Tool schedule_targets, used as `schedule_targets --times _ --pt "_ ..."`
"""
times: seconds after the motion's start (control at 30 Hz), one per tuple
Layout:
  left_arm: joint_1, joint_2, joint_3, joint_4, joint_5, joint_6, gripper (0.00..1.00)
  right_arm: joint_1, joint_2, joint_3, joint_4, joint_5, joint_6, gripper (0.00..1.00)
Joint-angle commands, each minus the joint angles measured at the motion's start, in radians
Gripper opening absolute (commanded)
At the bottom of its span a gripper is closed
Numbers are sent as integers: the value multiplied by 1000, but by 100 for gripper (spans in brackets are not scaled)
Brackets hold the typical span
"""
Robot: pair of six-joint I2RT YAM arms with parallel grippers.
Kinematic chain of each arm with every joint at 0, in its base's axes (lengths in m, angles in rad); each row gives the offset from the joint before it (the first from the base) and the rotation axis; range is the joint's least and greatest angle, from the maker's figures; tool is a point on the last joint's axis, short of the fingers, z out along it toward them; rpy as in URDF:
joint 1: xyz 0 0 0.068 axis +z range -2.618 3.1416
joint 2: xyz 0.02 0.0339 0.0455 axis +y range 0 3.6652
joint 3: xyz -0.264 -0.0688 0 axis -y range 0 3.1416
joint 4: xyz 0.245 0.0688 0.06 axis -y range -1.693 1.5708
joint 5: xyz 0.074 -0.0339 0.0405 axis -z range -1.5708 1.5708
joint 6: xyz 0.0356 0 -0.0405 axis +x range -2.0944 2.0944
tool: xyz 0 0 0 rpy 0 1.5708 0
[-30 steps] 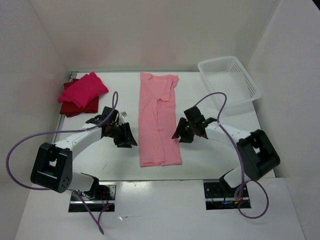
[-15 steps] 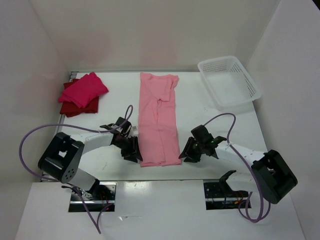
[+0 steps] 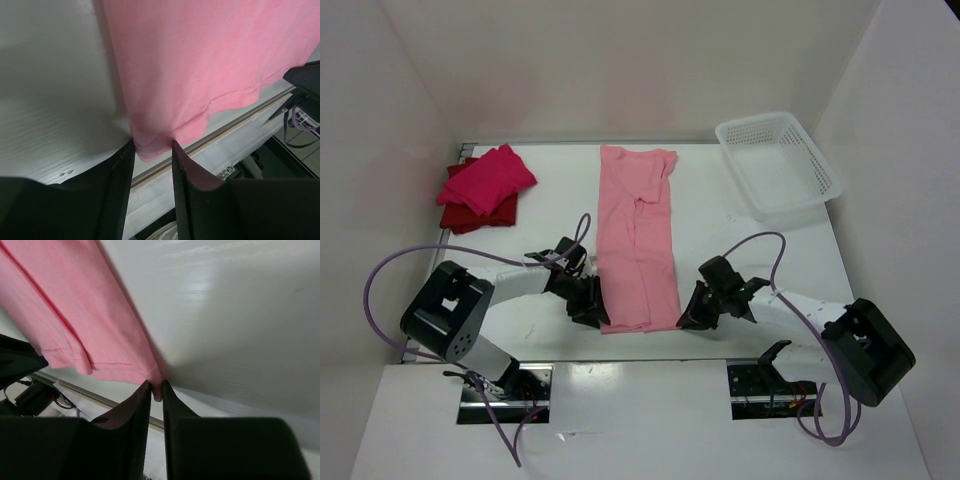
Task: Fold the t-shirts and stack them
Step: Grab the bottom of the folded rectangular tshirt with both arms, then fold the folded rectangular tshirt in 1/3 of the way
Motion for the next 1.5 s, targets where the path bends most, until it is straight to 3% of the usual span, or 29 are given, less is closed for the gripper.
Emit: schedule_targets --times 0.0,0.13,0.17,0.23,0.43,0.57,0.7,0.83,0.87,1.0,1.13,1.47 --pt "-8 24 -14 32 37 -12 43 12 -31 -22 8 5 8 18" --pt "-27 33 -14 41 46 -21 21 21 -20 -22 8 5 8 9" --pt "-27 33 -14 32 46 -21 8 30 -20 -13 8 5 8 4" --pt "-27 5 -27 3 46 -9 1 72 -44 -13 -12 15 46 2" --pt "-36 -174 -103 -156 88 3 0 289 -179 -40 -115 26 236 0" --pt "-36 -327 -80 -305 97 0 0 290 -374 -14 -258 17 258 0" --pt "8 -409 11 -405 97 -21 0 264 -391 69 -351 38 212 0" --pt "83 -319 185 -405 57 20 0 37 -253 213 -351 16 -25 0" --pt "103 -285 217 -378 45 29 0 -79 -215 246 -341 16 -138 0" --pt "183 -62 366 -281 2 58 0 -258 -5 421 -287 16 -320 0" --pt "217 97 516 -224 -61 72 0 -301 262 625 -241 34 -396 0" --pt "295 425 756 -158 -135 81 0 -321 643 908 -192 69 -443 0"
